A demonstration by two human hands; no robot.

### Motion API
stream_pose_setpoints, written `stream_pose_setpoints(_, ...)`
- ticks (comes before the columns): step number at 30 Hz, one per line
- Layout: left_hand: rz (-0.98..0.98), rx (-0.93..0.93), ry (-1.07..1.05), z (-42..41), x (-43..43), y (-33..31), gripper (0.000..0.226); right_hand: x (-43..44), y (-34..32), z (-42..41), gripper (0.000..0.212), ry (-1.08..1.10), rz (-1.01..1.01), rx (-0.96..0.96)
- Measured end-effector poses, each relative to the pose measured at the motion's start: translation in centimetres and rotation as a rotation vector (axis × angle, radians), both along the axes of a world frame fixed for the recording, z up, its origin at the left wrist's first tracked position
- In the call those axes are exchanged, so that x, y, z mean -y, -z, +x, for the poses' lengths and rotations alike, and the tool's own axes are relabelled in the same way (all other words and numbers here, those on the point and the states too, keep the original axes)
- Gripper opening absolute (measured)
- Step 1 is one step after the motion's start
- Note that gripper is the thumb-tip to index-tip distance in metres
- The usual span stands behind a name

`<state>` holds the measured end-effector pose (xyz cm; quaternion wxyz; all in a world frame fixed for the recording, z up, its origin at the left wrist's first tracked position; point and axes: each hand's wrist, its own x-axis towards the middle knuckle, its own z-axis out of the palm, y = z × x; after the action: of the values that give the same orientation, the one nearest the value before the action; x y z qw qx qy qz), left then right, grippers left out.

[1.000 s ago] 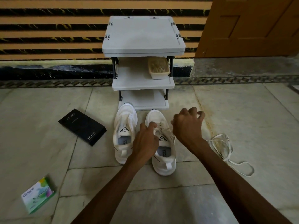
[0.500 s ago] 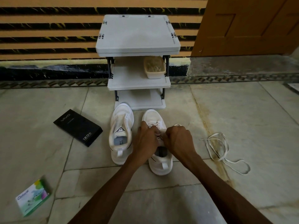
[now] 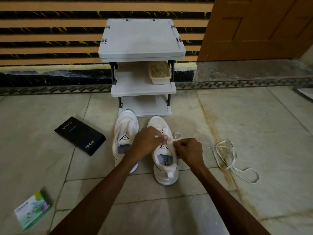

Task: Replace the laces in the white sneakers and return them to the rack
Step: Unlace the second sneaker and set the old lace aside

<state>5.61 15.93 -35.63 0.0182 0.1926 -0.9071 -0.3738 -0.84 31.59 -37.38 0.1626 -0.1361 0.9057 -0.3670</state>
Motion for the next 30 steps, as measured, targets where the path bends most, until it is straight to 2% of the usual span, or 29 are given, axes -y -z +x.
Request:
stream_pose_setpoints(1, -0.063, -0.104, -0.04, 0.0, -0.5, -0.3, 0.027, 0.0, 0.0, 0.1, 0.024, -0.002, -0.003, -0.003)
stream_pose_setpoints(2, -0.026, -0.214, -0.114, -0.2, -1.1, -0.6, 0.026, 0.0, 0.0, 0.1, 0.024, -0.003, -0.003, -0.009)
stream_pose_setpoints(3, 0.13, -0.306, -0.214, -0.3, -1.5, -1.2, 0.027, 0.0, 0.0, 0.1, 0.024, -0.004, -0.006, -0.013)
stream_pose_setpoints(6, 0.939, -0.445, -0.423, -0.3, -1.8, -2.5, 0.026, -0.1, 0.1, -0.1, 0.026, 0.006, -0.003, -0.026)
stream_pose_setpoints(7, 1.006, -0.431, -0.431, -0.1, -1.6, -2.6, 0.026, -0.2, 0.1, -0.1, 0.026, 0.013, -0.001, -0.022)
stream_pose_setpoints(8, 0.939, -0.405, -0.413, 0.2, -1.3, -2.6, 0.025, -0.1, 0.1, -0.1, 0.026, 0.021, -0.001, -0.017)
stream_pose_setpoints(9, 0.745, -0.363, -0.377, 0.3, -0.8, -2.3, 0.023, -0.1, 0.1, -0.1, 0.027, 0.029, -0.003, -0.018)
stream_pose_setpoints(11, 0.222, -0.248, -0.225, 0.3, -0.1, -1.4, 0.019, 0.0, -0.1, 0.1, 0.027, 0.021, 0.014, -0.05)
stream_pose_setpoints(14, -0.408, 0.03, -0.022, 0.4, -1.0, -0.5, 0.023, 0.4, -0.1, 0.5, 0.028, 0.008, 0.061, -0.116)
stream_pose_setpoints(16, -0.602, 0.052, 0.026, 0.3, -2.1, -0.1, 0.019, 0.6, 0.0, 0.7, 0.028, 0.021, 0.083, -0.137)
stream_pose_setpoints(17, -0.58, 0.016, 0.022, 0.2, -2.3, 0.1, 0.015, 0.6, 0.0, 0.7, 0.028, 0.024, 0.091, -0.141)
stream_pose_setpoints(19, -0.323, -0.079, -0.103, -0.2, -2.1, -0.2, 0.011, 0.5, 0.0, 0.7, 0.029, 0.027, 0.084, -0.128)
stream_pose_setpoints(20, -0.084, -0.144, -0.214, -0.3, -1.5, -0.4, 0.012, 0.4, 0.0, 0.5, 0.029, 0.031, 0.066, -0.105)
stream_pose_setpoints(22, 0.598, -0.323, -0.457, 0.0, 0.1, -1.4, 0.017, 0.2, 0.2, 0.1, 0.028, 0.053, 0.03, -0.034)
stream_pose_setpoints(23, 0.932, -0.429, -0.511, 0.4, 0.6, -2.0, 0.019, 0.2, 0.3, -0.1, 0.027, 0.067, 0.012, 0.011)
stream_pose_setpoints(24, 1.202, -0.519, -0.522, 0.8, 0.8, -2.4, 0.023, 0.2, 0.4, -0.3, 0.025, 0.083, -0.016, 0.054)
stream_pose_setpoints(25, 1.381, -0.578, -0.522, 1.2, 0.9, -2.7, 0.026, 0.2, 0.6, -0.4, 0.023, 0.1, -0.044, 0.091)
stream_pose_setpoints(26, 1.428, -0.572, -0.525, 1.5, 0.9, -2.9, 0.029, 0.3, 0.7, -0.4, 0.022, 0.112, -0.063, 0.111)
stream_pose_setpoints(27, 1.358, -0.508, -0.554, 1.3, 0.7, -2.6, 0.029, 0.3, 0.7, -0.4, 0.021, 0.118, -0.066, 0.116)
stream_pose_setpoints(28, 1.194, -0.413, -0.564, 1.2, 0.4, -2.5, 0.029, 0.3, 0.7, -0.3, 0.021, 0.117, -0.062, 0.113)
stream_pose_setpoints(30, 0.689, -0.231, -0.481, 0.7, -0.1, -1.8, 0.026, 0.4, 0.7, -0.2, 0.021, 0.119, -0.059, 0.11)
